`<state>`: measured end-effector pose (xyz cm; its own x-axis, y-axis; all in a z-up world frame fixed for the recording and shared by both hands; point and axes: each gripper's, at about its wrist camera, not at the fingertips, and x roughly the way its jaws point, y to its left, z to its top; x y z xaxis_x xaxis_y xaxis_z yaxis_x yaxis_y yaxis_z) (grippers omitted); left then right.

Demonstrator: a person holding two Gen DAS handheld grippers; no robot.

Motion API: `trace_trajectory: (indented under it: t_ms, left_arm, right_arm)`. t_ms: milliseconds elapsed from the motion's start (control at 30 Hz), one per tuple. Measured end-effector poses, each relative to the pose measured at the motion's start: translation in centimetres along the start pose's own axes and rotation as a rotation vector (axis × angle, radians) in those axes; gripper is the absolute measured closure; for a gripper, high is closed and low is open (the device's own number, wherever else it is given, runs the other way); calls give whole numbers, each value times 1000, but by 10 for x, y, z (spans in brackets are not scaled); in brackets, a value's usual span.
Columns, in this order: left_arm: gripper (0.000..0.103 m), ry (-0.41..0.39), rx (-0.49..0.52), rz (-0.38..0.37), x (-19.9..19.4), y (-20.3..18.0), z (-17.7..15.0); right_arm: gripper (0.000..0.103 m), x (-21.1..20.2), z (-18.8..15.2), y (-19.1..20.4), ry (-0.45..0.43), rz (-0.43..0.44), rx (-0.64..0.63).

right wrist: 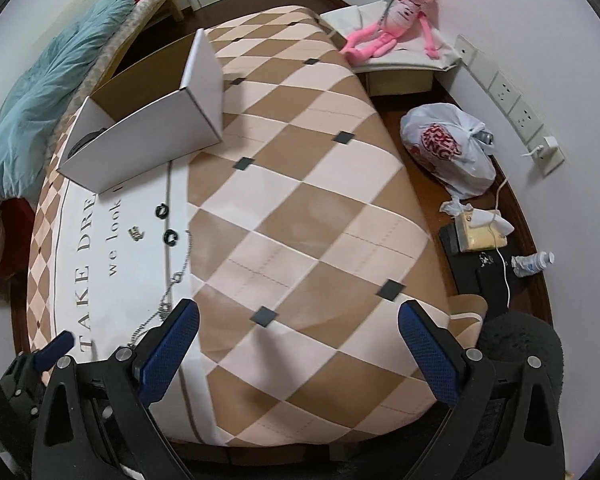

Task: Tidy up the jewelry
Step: 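Grasp the small silver pendant with the left tool and lift it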

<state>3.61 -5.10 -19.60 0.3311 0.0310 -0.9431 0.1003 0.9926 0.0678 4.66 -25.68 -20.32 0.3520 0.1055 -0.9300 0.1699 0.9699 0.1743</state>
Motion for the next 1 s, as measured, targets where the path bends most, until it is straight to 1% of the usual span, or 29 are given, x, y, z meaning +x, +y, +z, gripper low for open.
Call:
trace_trajectory:
  t_ms: [33,67,100,133,200,300,367,500,533,567,600,667,733,833,900,933,1000]
  left_arm:
    - [63,9,22,0,4,-5,-1]
    - [70,7,31,-11,4,-7,-1]
    - [83,-8,42,-17,3,-8,-2]
    - [93,-11,55,-22,3,-8,-2]
    - [94,-8,62,-21,1,-9,-1]
    - [94,-14,38,-14,-6,1,0]
    - [94,-24,8,-9,-9,15,4]
    - [94,-66,-63,31,-24,48,12]
    - [94,-75,-76,43,-26,55,14]
    - [94,-87,-89,59,-30,63,17]
    - [94,-96,-100,70,-32,70,18]
    - [94,-99,-119,87,-30,84,21]
    - [94,-95,-137,97,-26,96,25]
    - [94,-88,-150,102,-23,102,27]
    - [94,-84,-158,99,-21,103,27]
    - [94,-83,-161,96,-21,103,27]
    - [94,-79,-161,90,-19,100,28]
  right_arm:
    - [2,-1,0,-3,-2,-2,9]
    - [2,-1,0,-6,-3,1,17]
    - [2,-2,1,-8,-4,3,23]
    - [2,-2,1,-9,-7,2,28]
    - [3,-4,3,-11,-10,5,37]
    - [6,-7,7,-10,-13,23,45]
    - [6,-8,11,-5,-14,39,37]
    - [6,-3,19,14,-8,86,-3]
    - [8,0,21,21,-6,92,-21]
    - [14,4,22,30,-6,100,-43]
    - [17,9,24,40,-4,108,-67]
    - [25,20,25,58,2,114,-107]
    - [31,29,26,76,2,114,-149]
    - [35,40,25,101,-13,104,-215]
    - [41,48,23,114,-17,86,-255]
    - [51,53,22,119,-11,78,-270]
    - [62,55,19,127,-38,37,-312]
